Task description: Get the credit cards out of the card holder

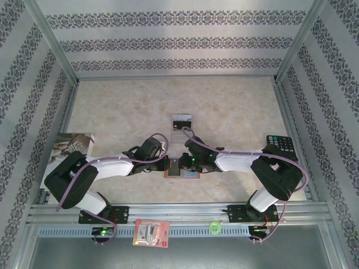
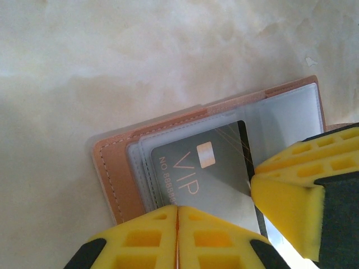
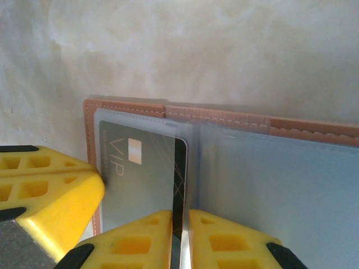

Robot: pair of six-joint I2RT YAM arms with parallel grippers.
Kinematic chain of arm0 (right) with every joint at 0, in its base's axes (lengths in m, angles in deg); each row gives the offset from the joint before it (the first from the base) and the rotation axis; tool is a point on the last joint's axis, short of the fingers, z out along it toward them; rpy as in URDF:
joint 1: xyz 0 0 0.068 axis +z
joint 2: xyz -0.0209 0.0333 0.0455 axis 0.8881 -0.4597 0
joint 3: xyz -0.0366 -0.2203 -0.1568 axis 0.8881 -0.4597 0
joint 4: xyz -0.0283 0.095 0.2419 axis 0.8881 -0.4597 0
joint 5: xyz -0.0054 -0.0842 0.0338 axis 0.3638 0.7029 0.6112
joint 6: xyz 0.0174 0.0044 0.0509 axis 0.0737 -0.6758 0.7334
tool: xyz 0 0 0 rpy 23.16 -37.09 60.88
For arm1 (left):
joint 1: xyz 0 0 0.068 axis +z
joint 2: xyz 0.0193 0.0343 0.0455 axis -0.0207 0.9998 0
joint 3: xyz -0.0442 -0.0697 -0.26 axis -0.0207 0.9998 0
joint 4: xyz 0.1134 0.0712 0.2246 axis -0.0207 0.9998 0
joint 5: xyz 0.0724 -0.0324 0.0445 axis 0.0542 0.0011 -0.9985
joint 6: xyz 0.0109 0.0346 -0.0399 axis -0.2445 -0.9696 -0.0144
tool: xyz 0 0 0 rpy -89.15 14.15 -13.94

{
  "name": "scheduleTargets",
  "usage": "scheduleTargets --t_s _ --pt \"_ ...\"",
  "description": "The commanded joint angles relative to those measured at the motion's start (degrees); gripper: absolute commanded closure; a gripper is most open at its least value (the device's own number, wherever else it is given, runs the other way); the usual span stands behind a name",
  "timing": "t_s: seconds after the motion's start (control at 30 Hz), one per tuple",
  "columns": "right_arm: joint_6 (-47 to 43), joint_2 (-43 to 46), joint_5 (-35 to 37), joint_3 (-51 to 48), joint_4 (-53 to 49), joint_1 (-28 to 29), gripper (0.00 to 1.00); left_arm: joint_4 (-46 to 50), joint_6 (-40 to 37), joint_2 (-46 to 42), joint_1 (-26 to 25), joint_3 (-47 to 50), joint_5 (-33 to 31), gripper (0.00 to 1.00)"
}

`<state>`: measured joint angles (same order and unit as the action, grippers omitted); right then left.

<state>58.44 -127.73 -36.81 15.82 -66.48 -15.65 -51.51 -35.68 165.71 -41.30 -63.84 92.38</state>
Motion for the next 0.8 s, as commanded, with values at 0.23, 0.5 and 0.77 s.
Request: scheduleTargets --t_s 0.23,0.5,0.77 --pt "1.65 -0.46 -0.44 -2.05 2.17 -0.45 1.0 0.3 0.71 0.91 -0.22 1.69 0.03 0.91" --pt "2.47 4.21 3.14 -4.85 1.05 -0.57 1.0 0.2 0.71 1.08 -0.2 1.63 0.14 0.94" --pt "0.9 5.23 2.92 -4.57 -0.57 -0.58 1.0 0.05 0.6 1.49 -0.15 1.36 0.3 0.95"
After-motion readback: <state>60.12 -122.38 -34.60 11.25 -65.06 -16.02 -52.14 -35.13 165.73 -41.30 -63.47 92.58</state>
